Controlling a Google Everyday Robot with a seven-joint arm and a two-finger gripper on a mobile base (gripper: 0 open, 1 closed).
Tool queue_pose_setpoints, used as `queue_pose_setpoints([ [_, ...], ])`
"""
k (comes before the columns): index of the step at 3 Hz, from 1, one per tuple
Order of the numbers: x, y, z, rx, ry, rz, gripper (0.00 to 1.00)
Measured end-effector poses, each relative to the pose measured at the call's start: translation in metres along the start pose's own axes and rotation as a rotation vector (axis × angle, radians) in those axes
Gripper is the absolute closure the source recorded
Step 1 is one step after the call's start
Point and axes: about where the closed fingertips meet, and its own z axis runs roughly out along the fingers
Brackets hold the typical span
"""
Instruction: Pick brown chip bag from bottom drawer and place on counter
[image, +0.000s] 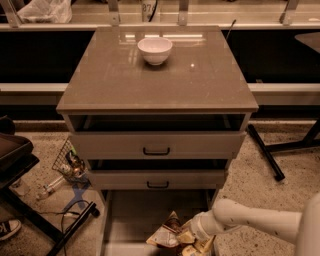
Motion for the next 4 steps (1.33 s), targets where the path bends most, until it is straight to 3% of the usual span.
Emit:
queue_pose_setpoints([
  [1, -0.007, 0.007, -0.065, 0.000, -0.047, 0.004, 1.00],
  [2, -0.009, 0.009, -0.150, -0.008, -0.102, 0.044, 1.00],
  [3, -0.014, 0.012, -0.213, -0.018, -0.138, 0.090, 1.00],
  [4, -0.027, 0.033, -0.268, 0.017, -0.136, 0.114, 1.00],
])
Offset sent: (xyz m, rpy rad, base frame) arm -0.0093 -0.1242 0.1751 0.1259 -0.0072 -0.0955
